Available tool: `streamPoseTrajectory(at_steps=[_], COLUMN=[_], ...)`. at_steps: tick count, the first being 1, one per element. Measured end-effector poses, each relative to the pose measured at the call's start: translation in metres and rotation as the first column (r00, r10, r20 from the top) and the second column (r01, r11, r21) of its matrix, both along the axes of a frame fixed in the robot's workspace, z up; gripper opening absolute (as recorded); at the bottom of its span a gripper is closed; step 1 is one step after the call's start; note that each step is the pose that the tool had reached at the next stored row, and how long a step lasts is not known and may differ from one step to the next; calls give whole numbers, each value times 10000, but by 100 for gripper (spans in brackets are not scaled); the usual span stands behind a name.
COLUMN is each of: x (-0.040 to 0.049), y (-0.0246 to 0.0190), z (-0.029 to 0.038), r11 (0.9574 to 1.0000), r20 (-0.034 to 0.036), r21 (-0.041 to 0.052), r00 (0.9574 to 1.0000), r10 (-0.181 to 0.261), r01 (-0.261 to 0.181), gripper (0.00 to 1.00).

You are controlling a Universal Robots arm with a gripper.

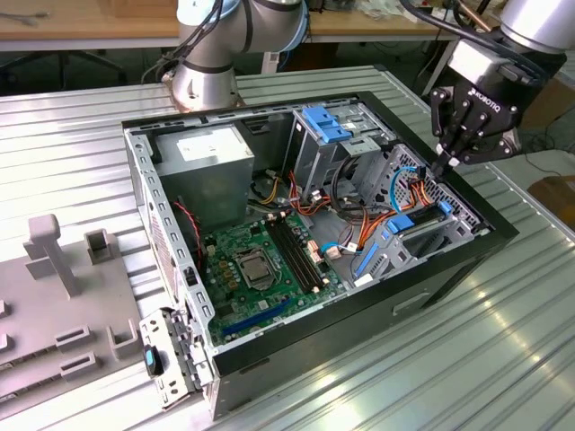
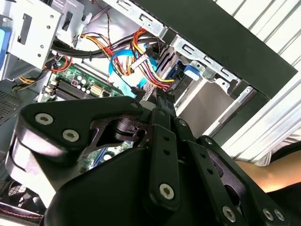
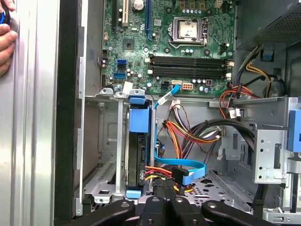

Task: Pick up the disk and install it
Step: 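Insert the second disk wire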

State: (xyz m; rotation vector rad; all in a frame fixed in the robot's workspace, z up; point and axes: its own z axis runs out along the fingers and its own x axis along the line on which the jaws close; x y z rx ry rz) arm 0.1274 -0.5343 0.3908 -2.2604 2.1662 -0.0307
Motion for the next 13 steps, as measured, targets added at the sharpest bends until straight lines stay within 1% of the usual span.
streamPoseTrajectory(at_steps=[2,5,7,9,10,11,12,13], x=[-2,-2,-2,-11,-26,-44,-57,-72], y=[30,35,35,37,37,40,57,115], z=[33,56,58,60,59,59,55,45], r11=[10000,10000,10000,10000,10000,10000,10000,10000], r20=[0,0,0,0,0,0,0,1], r21=[-7,-9,-6,-10,-8,-8,-10,-8], r00=[10000,10000,10000,10000,10000,10000,10000,10000], r10=[10,11,11,9,11,11,11,11], r01=[-10,-11,-11,-9,-11,-11,-11,-11], gripper=[11,11,11,24,24,37,43,50])
